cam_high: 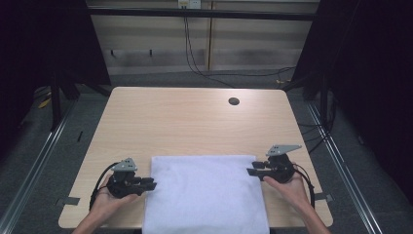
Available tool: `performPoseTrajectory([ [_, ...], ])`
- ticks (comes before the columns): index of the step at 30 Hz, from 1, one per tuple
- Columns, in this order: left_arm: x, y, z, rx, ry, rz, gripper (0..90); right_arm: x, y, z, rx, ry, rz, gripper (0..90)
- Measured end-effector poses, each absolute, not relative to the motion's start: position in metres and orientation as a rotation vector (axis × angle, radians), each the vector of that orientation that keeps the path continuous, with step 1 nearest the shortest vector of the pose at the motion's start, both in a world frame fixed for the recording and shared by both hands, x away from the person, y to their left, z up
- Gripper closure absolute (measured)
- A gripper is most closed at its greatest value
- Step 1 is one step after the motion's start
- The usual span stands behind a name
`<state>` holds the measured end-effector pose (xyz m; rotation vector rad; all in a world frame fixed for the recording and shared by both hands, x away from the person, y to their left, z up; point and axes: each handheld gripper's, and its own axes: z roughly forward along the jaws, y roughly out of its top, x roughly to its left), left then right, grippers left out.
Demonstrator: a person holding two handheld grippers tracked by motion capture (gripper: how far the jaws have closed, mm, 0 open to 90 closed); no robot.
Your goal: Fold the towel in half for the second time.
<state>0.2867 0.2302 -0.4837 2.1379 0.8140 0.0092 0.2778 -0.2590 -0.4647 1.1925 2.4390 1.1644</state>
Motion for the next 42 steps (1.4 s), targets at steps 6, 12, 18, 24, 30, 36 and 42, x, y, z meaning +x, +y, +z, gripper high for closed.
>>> performPoseTrajectory([
  [6, 0.315, 0.236, -0.477, 2.100, 0.870, 0.081, 69.2, 0.315, -0.266, -0.465, 1.211, 2.412, 1.116, 61.0],
  [12, 0.342, 0.236, -0.478, 2.068, 0.927, 0.114, 63.6, 0.337, -0.270, -0.484, 1.273, 2.438, 1.110, 58.4],
  [18, 0.360, 0.229, -0.486, 2.080, 0.950, 0.118, 49.9, 0.339, -0.268, -0.496, 1.281, 2.502, 1.082, 56.7],
  [24, 0.358, 0.217, -0.496, 2.123, 0.934, 0.134, 48.3, 0.335, -0.263, -0.498, 1.258, 2.537, 1.081, 76.4],
  [30, 0.357, 0.220, -0.501, 2.141, 0.926, 0.084, 66.5, 0.332, -0.263, -0.496, 1.275, 2.547, 1.104, 84.7],
  [36, 0.355, 0.222, -0.497, 2.152, 0.893, 0.043, 84.4, 0.331, -0.265, -0.488, 1.262, 2.535, 1.150, 85.4],
  [42, 0.358, 0.228, -0.487, 2.126, 0.884, 0.029, 84.8, 0.334, -0.268, -0.474, 1.244, 2.501, 1.213, 85.6],
])
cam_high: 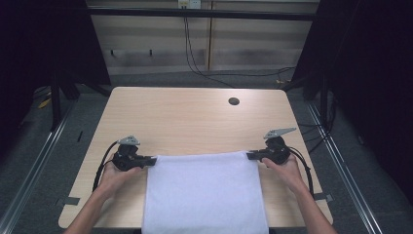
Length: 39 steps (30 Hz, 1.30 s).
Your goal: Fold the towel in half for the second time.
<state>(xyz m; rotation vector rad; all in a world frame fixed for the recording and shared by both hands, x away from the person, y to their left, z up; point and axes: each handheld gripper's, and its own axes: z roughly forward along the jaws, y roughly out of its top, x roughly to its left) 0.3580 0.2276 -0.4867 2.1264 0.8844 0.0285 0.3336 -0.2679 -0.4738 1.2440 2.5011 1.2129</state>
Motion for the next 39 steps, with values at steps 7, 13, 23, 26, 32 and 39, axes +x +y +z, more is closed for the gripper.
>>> performPoseTrajectory([
  [7, 0.362, 0.223, -0.480, 2.138, 0.898, 0.068, 84.7, 0.337, -0.270, -0.466, 1.245, 2.474, 1.246, 85.7],
  [13, 0.375, 0.219, -0.463, 2.097, 0.886, 0.094, 84.7, 0.341, -0.273, -0.454, 1.249, 2.426, 1.270, 85.9],
  [23, 0.410, 0.213, -0.426, 2.046, 0.879, 0.162, 84.8, 0.360, -0.282, -0.424, 1.240, 2.352, 1.302, 86.3],
  [26, 0.420, 0.214, -0.417, 2.006, 0.892, 0.178, 84.9, 0.369, -0.283, -0.414, 1.236, 2.328, 1.302, 86.3],
  [32, 0.432, 0.218, -0.400, 1.979, 0.890, 0.213, 85.5, 0.384, -0.283, -0.396, 1.234, 2.275, 1.312, 86.4],
  [39, 0.443, 0.215, -0.384, 1.929, 0.901, 0.250, 86.2, 0.400, -0.278, -0.368, 1.176, 2.226, 1.293, 86.5],
])
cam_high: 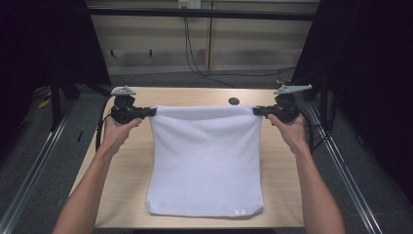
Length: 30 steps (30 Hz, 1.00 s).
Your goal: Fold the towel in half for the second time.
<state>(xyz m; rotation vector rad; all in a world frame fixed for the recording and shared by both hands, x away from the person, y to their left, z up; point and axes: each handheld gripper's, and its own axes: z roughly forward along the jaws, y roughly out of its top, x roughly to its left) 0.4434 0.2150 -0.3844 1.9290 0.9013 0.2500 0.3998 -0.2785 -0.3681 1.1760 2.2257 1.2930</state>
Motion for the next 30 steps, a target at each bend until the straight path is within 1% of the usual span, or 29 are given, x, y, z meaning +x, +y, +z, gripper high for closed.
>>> performPoseTrajectory([
  [5, 0.445, 0.219, -0.375, 1.879, 0.877, 0.273, 86.2, 0.409, -0.280, -0.358, 1.185, 2.197, 1.293, 86.5],
  [9, 0.442, 0.221, -0.372, 1.845, 0.856, 0.264, 86.0, 0.411, -0.281, -0.358, 1.189, 2.184, 1.323, 86.3],
  [12, 0.435, 0.221, -0.372, 1.850, 0.833, 0.258, 86.0, 0.406, -0.282, -0.359, 1.178, 2.187, 1.354, 86.2],
  [16, 0.422, 0.225, -0.376, 1.817, 0.825, 0.243, 86.1, 0.389, -0.282, -0.359, 1.111, 2.191, 1.418, 86.1],
  [20, 0.408, 0.227, -0.378, 1.802, 0.812, 0.234, 86.1, 0.368, -0.283, -0.355, 1.066, 2.219, 1.399, 86.2],
  [25, 0.387, 0.229, -0.375, 1.847, 0.765, 0.246, 86.1, 0.344, -0.289, -0.360, 1.051, 2.232, 1.438, 86.2],
  [30, 0.360, 0.232, -0.382, 1.855, 0.729, 0.221, 86.2, 0.321, -0.290, -0.369, 1.022, 2.267, 1.431, 86.1],
])
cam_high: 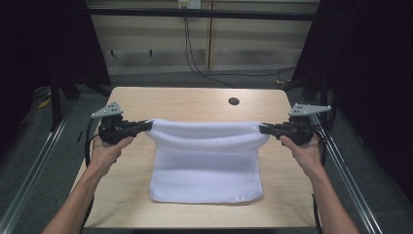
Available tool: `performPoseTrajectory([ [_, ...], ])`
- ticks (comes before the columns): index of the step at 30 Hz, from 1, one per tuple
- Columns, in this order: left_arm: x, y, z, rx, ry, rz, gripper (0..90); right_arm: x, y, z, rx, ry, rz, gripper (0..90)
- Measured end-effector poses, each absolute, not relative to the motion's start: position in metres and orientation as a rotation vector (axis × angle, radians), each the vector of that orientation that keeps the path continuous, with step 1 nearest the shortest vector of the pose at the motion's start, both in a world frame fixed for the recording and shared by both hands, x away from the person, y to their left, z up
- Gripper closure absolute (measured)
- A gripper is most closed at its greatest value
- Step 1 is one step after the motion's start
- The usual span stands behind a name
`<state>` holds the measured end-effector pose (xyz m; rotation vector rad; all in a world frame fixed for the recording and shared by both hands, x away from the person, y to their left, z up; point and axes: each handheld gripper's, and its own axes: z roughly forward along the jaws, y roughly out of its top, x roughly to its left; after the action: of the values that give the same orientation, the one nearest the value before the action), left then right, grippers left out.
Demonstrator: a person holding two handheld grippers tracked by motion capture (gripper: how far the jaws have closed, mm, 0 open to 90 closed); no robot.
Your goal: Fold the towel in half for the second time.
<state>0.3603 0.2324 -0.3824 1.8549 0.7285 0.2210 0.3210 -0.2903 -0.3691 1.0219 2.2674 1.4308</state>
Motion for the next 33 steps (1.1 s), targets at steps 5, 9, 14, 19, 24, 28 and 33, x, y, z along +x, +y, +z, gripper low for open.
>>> performPoseTrajectory([
  [5, 0.334, 0.237, -0.393, 1.823, 0.720, 0.171, 86.2, 0.297, -0.288, -0.374, 0.992, 2.275, 1.438, 85.8],
  [9, 0.318, 0.239, -0.406, 1.827, 0.725, 0.144, 86.2, 0.277, -0.285, -0.382, 0.966, 2.292, 1.434, 85.8],
  [14, 0.299, 0.241, -0.430, 1.878, 0.743, 0.119, 86.1, 0.258, -0.285, -0.411, 1.009, 2.353, 1.402, 85.3],
  [19, 0.280, 0.236, -0.453, 1.929, 0.728, 0.089, 85.9, 0.241, -0.284, -0.442, 1.069, 2.424, 1.371, 83.0],
  [24, 0.270, 0.241, -0.468, 1.965, 0.749, 0.042, 84.6, 0.226, -0.282, -0.460, 1.109, 2.493, 1.314, 80.3],
  [28, 0.261, 0.246, -0.478, 2.000, 0.770, -0.001, 81.6, 0.215, -0.286, -0.465, 1.131, 2.509, 1.291, 74.9],
  [33, 0.249, 0.245, -0.483, 2.094, 0.751, -0.018, 81.1, 0.205, -0.283, -0.474, 1.137, 2.554, 1.257, 71.8],
])
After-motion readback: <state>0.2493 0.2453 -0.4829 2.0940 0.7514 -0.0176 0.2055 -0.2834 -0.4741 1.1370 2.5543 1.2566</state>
